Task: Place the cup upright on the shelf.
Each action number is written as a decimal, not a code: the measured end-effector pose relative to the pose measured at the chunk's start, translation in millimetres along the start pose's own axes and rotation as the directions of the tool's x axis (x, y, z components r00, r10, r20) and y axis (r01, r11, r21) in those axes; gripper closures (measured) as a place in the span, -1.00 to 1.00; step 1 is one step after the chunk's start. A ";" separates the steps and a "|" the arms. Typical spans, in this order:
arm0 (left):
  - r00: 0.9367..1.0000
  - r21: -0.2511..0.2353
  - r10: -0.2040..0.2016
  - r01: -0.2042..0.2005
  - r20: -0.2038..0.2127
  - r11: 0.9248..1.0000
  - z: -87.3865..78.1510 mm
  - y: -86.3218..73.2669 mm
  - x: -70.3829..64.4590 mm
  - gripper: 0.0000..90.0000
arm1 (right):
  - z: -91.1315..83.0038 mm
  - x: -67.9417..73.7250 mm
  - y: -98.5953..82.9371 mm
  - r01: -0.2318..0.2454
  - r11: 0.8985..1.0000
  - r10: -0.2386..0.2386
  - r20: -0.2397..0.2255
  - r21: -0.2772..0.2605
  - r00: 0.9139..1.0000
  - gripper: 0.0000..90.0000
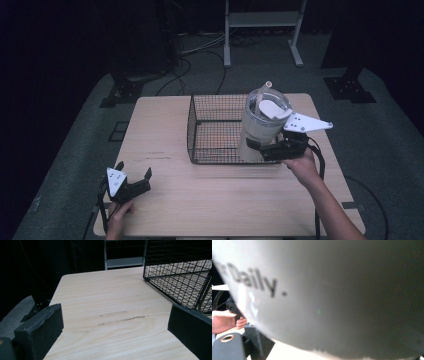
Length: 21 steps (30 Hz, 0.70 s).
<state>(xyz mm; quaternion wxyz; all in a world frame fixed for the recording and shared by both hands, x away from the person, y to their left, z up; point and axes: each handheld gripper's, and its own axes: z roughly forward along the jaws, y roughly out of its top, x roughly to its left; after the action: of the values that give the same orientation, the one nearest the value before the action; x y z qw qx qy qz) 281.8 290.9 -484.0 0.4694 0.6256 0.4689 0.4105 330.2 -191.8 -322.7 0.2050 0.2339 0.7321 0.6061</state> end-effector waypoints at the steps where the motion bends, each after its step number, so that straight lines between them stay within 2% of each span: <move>1: 1.000 0.001 -0.001 0.001 0.000 1.000 0.0 0.0 0.3 -1.00 | 3.6 -2.5 4.3 0.005 1.000 -0.005 0.002 0.001 1.000 -0.80; 16: 1.000 0.000 0.001 -0.001 -0.001 1.000 -0.3 0.0 0.4 -1.00 | 32.5 -15.0 21.1 0.011 1.000 -0.012 0.003 0.022 1.000 -0.80; 21: 1.000 -0.001 0.001 -0.001 0.001 1.000 -0.5 0.0 0.5 -1.00 | 46.9 -19.7 29.0 0.011 0.999 -0.011 0.001 0.034 1.000 -0.80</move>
<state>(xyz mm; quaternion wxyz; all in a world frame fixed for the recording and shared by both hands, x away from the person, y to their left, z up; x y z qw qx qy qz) 281.5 291.4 -483.8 0.4699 0.6257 0.4682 0.4106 376.1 -161.8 -302.3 0.2050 0.2334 0.7434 0.5924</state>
